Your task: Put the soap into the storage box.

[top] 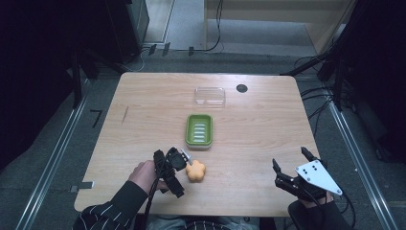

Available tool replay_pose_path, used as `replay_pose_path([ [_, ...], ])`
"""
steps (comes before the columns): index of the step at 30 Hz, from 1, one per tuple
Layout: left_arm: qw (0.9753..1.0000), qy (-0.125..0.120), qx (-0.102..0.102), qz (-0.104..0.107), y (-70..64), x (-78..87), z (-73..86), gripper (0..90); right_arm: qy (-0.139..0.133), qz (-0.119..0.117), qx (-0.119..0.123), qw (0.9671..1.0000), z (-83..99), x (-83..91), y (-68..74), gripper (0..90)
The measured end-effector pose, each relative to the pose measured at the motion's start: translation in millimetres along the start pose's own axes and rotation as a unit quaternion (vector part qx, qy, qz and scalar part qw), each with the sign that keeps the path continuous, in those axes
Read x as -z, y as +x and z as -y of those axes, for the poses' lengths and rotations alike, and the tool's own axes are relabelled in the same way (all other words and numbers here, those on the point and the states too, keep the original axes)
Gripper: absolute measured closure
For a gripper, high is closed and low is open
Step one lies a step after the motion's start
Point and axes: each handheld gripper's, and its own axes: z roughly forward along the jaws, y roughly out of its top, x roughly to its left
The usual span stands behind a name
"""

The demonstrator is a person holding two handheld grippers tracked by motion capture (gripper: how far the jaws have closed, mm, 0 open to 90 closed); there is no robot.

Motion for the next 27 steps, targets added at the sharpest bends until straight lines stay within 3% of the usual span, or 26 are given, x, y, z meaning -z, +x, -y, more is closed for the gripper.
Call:
replay_pose_path([
  [19,0.9995,0.008,-0.029,0.013,-3.6,-10.5,-31.4,0.0,-0.001,0.000,-0.002,1.0000,0.1,-0.2,-0.3,13.3],
  [27,0.9993,0.013,-0.031,0.013,-3.4,-17.0,-41.6,0.2,-0.002,0.000,-0.003,1.0000,0.1,-0.2,-0.6,13.3],
])
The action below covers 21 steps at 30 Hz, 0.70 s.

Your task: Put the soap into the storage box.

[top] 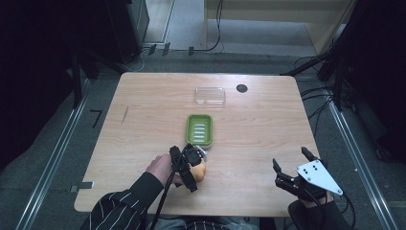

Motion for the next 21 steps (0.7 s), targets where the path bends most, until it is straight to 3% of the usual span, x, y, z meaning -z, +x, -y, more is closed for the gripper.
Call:
replay_pose_path([
  [5,1.0000,-0.002,0.004,0.001,-0.7,-2.0,-5.1,3.7,0.000,0.000,0.000,1.0000,0.0,0.1,-0.1,13.4],
  [21,1.0000,0.001,-0.002,0.000,1.9,-10.1,-8.9,30.4,-0.001,-0.001,0.001,1.0000,0.0,0.1,-0.5,13.3],
])
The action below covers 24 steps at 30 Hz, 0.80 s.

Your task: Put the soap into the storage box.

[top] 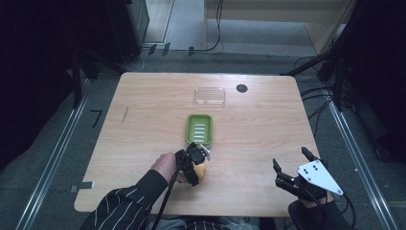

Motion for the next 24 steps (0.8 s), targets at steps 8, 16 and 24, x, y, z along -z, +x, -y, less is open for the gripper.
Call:
replay_pose_path([
  [8,0.9998,0.001,-0.019,-0.002,-0.4,-0.5,1.2,39.2,-0.001,0.000,0.000,1.0000,0.0,0.0,-0.1,13.4],
  [16,0.9997,-0.003,-0.022,-0.008,-0.5,-0.3,-0.2,30.0,0.000,0.000,0.000,1.0000,0.1,-0.1,0.0,13.3],
  [24,0.9989,0.003,-0.044,-0.013,-3.0,-4.2,-3.2,35.9,-0.001,0.001,0.000,1.0000,0.0,0.0,0.0,13.3],
])
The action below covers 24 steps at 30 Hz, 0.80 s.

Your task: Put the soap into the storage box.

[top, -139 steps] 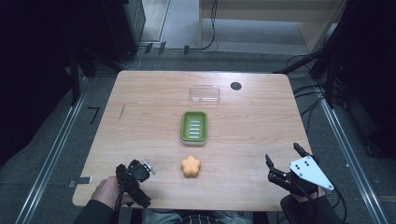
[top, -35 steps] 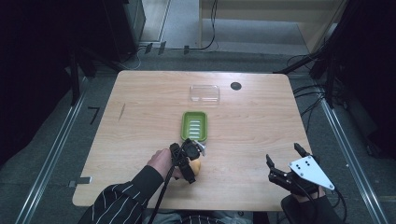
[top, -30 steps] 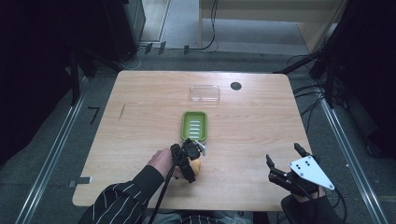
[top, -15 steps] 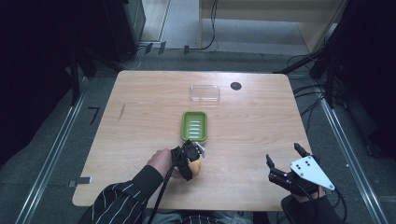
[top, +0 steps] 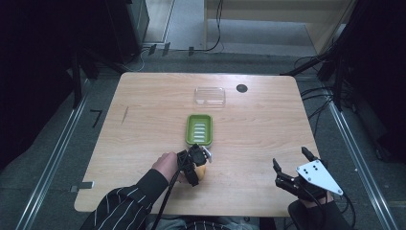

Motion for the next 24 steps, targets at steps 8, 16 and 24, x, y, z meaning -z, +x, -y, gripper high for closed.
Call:
replay_pose_path([
  [8,1.0000,-0.006,0.001,-0.001,-0.5,-1.5,1.6,39.5,0.001,-0.001,-0.001,1.0000,0.0,0.0,0.2,13.3],
  [16,1.0000,-0.007,-0.004,-0.002,-1.1,0.0,2.1,39.7,0.000,-0.001,0.000,1.0000,0.0,-0.2,0.1,13.4],
  [24,0.9999,-0.013,-0.012,-0.001,-2.6,4.7,2.9,39.7,0.000,-0.001,-0.001,1.0000,0.0,-0.2,0.1,13.4],
])
